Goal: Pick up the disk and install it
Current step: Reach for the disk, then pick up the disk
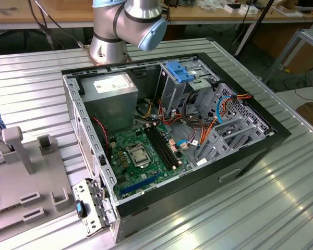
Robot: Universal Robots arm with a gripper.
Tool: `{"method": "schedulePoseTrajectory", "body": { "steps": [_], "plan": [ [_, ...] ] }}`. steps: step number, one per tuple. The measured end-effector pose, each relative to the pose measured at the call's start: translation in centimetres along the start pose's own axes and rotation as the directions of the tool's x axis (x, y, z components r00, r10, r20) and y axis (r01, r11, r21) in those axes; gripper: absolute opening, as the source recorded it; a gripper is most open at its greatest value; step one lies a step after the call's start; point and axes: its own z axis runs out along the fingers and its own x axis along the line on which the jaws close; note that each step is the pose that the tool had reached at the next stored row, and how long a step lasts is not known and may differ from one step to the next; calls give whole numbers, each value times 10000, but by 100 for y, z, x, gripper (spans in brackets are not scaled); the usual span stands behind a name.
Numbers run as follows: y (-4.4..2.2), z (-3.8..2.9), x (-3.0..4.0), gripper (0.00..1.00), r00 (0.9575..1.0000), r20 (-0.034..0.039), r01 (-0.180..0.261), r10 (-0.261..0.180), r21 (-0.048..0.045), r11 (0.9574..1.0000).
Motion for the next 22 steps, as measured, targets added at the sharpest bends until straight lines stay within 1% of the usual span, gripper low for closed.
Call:
{"method": "schedulePoseTrajectory", "body": {
  "steps": [4,6,7,8,9,22],
  "plan": [
    [10,2,98,11,10000,2,-1,1,-1,10000],
    [16,2,181,11,10000,0,0,0,0,10000],
    [18,2,210,11,10000,1,0,0,0,10000],
    [18,3,224,11,10000,1,-1,1,-1,10000],
    [18,3,231,11,10000,1,0,0,-1,10000],
    [18,3,234,11,10000,1,14,-14,-1,10000]
  ]
}}
